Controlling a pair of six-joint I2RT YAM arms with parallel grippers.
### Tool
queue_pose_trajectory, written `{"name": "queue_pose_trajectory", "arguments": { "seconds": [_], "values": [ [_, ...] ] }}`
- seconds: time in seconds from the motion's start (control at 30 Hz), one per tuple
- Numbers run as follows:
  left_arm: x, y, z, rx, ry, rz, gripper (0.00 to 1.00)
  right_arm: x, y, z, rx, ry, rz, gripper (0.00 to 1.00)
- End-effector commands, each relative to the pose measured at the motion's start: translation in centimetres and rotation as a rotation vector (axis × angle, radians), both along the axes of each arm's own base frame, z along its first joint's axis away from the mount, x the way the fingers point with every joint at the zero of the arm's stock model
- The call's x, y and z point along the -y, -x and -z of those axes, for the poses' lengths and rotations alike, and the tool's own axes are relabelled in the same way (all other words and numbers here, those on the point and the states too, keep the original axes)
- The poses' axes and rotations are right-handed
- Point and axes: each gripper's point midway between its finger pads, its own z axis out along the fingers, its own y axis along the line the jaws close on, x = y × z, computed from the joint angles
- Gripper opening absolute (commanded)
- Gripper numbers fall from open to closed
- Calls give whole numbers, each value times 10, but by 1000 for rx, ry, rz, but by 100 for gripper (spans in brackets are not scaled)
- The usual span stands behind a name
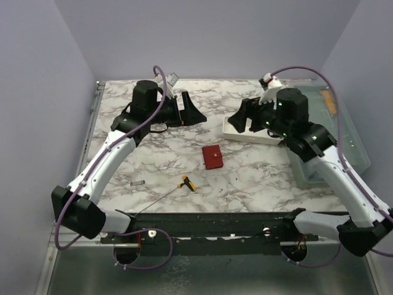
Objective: Put the credit cards into the card holder
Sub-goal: Reset both arms
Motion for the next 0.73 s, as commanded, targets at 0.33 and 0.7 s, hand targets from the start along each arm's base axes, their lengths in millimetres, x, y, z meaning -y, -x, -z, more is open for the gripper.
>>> {"name": "queue_pose_trajectory", "arguments": {
  "seconds": [0.33, 0.7],
  "values": [
    [-95, 50, -194, 657, 57, -373, 99, 102, 66, -149, 508, -95, 225, 99],
    [-137, 96, -230, 826, 119, -505, 99, 120, 94, -182, 623, -167, 238, 100]
  ]
}}
